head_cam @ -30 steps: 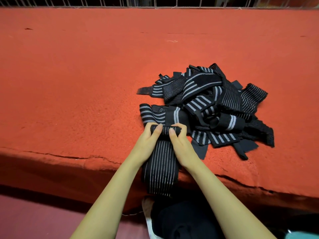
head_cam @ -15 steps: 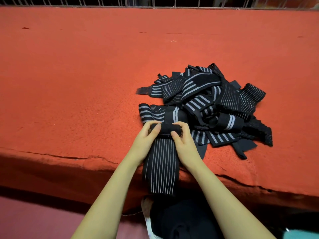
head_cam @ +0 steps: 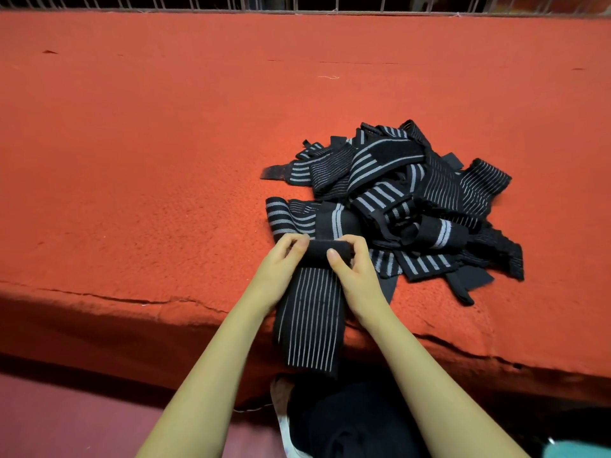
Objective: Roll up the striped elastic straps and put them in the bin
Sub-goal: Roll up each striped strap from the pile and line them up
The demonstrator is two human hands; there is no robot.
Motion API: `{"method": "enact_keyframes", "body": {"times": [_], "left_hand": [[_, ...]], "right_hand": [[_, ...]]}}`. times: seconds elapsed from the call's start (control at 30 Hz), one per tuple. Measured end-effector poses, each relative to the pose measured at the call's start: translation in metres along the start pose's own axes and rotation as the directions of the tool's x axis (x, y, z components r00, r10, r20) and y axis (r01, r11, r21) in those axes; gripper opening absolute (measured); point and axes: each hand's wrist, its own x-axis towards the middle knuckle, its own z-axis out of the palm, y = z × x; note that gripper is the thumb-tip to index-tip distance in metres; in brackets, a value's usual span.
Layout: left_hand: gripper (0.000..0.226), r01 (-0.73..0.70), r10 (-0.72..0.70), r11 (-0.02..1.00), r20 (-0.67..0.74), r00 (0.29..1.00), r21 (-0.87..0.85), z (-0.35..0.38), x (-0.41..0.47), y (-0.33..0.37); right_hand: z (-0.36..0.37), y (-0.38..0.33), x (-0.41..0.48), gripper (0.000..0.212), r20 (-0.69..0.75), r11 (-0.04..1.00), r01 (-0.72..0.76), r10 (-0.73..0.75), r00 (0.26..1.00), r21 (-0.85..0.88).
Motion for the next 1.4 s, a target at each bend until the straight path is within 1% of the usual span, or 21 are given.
{"method": "enact_keyframes", "body": {"times": [0.07, 0.13, 0.2, 0.27, 0.33, 0.4, 0.47, 0.53, 0.6, 0.67, 0.73, 0.83, 0.9, 0.97, 1.03, 1.07, 1.13, 1.23, 1.3, 1.4], "left_hand": [[0.011, -0.018, 0.018, 0.999, -0.005, 1.0, 0.031, 0.001, -0.001, 0.0], [0.008, -0.072, 0.073, 0.996, -0.01, 0.997, 0.054, 0.001, -0.003, -0.001], [0.01, -0.114, 0.114, 0.991, 0.0, 0.993, 0.066, -0.001, -0.004, -0.004], [0.017, -0.116, 0.114, 0.992, 0.031, 0.993, 0.056, -0.002, -0.005, -0.005], [0.027, -0.088, 0.087, 0.996, 0.051, 0.995, 0.011, -0.002, -0.006, -0.002], [0.031, -0.039, 0.04, 0.999, 0.043, 0.998, -0.023, 0.0, -0.006, 0.0], [0.029, -0.012, 0.011, 0.998, 0.009, 1.0, 0.068, 0.002, -0.004, -0.001], [0.03, 0.019, -0.017, 0.989, -0.014, 1.0, 0.148, 0.003, -0.004, -0.001], [0.032, 0.052, -0.048, 0.99, -0.034, 0.998, 0.128, 0.002, -0.002, 0.0], [0.036, 0.05, -0.048, 0.995, -0.026, 0.999, 0.089, -0.001, -0.002, -0.001], [0.036, 0.037, -0.035, 0.997, -0.024, 0.999, 0.068, -0.001, -0.003, 0.0], [0.029, 0.028, -0.024, 0.996, -0.049, 0.999, 0.085, 0.003, -0.005, 0.0], [0.023, 0.002, 0.001, 0.997, -0.041, 0.999, 0.074, 0.005, -0.006, 0.0], [0.015, -0.042, 0.043, 0.998, -0.018, 0.999, 0.05, 0.005, -0.007, 0.0], [0.008, -0.098, 0.098, 0.993, 0.0, 0.995, 0.063, 0.001, -0.007, -0.001], [0.007, -0.125, 0.125, 0.99, 0.01, 0.992, 0.068, -0.001, -0.007, -0.002], [0.01, -0.158, 0.157, 0.985, 0.015, 0.987, 0.063, -0.003, -0.008, -0.001], [0.019, -0.123, 0.123, 0.991, 0.015, 0.992, 0.042, -0.001, -0.006, -0.001], [0.026, -0.108, 0.108, 0.992, 0.011, 0.994, 0.064, 0.0, -0.005, -0.002], [0.013, -0.112, 0.112, 0.992, 0.0, 0.994, 0.055, -0.001, -0.003, -0.003]], "right_hand": [[0.0, -0.001, -0.001, 0.028, 0.002, 1.0, -0.01, 0.01, 1.0, 0.027], [-0.001, -0.001, -0.001, 0.027, 0.016, 0.998, -0.048, 0.048, 0.999, 0.049], [-0.001, -0.002, -0.002, 0.023, 0.026, 0.997, -0.068, 0.067, 0.997, 0.036], [-0.001, -0.004, -0.001, 0.028, 0.039, 0.998, -0.062, 0.062, 0.997, -0.017], [-0.001, -0.004, -0.002, 0.027, 0.061, 0.995, -0.046, 0.051, 0.997, -0.083], [-0.001, -0.004, -0.002, 0.023, 0.083, 0.993, -0.041, 0.05, 0.995, -0.11], [0.0, -0.005, -0.004, 0.022, 0.102, 0.991, -0.011, 0.025, 0.994, -0.137], [0.002, -0.006, -0.005, 0.029, 0.125, 0.983, 0.028, -0.005, 0.992, -0.179], [0.006, -0.006, -0.005, 0.038, 0.153, 0.97, 0.047, -0.011, 0.988, -0.238], [0.008, -0.006, -0.006, 0.044, 0.163, 0.96, 0.059, -0.014, 0.987, -0.273], [0.007, -0.008, -0.007, 0.042, 0.158, 0.962, 0.061, -0.019, 0.987, -0.266], [0.004, -0.011, -0.008, 0.03, 0.142, 0.981, 0.013, 0.015, 0.99, -0.194], [0.002, -0.012, -0.008, 0.025, 0.125, 0.989, -0.024, 0.043, 0.991, -0.149], [0.001, -0.013, -0.008, 0.031, 0.104, 0.992, -0.055, 0.067, 0.992, -0.117], [0.0, -0.014, -0.007, 0.04, 0.094, 0.99, -0.08, 0.092, 0.991, -0.118], [-0.001, -0.015, -0.006, 0.041, 0.096, 0.987, -0.084, 0.097, 0.991, -0.138], [-0.001, -0.016, -0.005, 0.034, 0.092, 0.984, -0.061, 0.077, 0.993, -0.165], [0.0, -0.015, -0.006, 0.018, 0.049, 0.99, -0.041, 0.048, 0.998, -0.134], [0.0, -0.015, -0.007, 0.014, 0.045, 0.993, -0.034, 0.04, 0.998, -0.115], [0.001, -0.014, -0.007, 0.015, 0.038, 0.993, -0.03, 0.034, 0.999, -0.114]]}}
